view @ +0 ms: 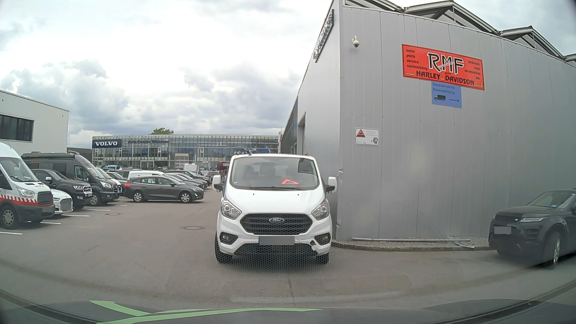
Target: Follow the waypoints while adhering to traffic rules and regulations
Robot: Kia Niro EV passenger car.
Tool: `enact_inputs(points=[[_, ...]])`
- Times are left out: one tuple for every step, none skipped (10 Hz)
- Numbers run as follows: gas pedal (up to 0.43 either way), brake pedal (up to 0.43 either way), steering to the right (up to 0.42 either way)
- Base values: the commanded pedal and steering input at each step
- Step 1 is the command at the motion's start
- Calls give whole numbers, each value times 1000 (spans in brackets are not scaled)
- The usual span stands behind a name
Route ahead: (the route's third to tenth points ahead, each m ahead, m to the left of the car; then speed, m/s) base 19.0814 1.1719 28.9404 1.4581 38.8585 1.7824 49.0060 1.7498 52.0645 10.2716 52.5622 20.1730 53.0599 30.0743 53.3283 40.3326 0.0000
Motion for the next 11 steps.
enact_inputs(points=[[0, 354, 6], [0, 354, 6], [0, 354, 6], [0, 354, 6], [0, 360, 5], [0, 354, 6], [0, 360, 6], [0, 354, 5], [0, 354, 6], [0, 354, 6], [0, 360, 6]])
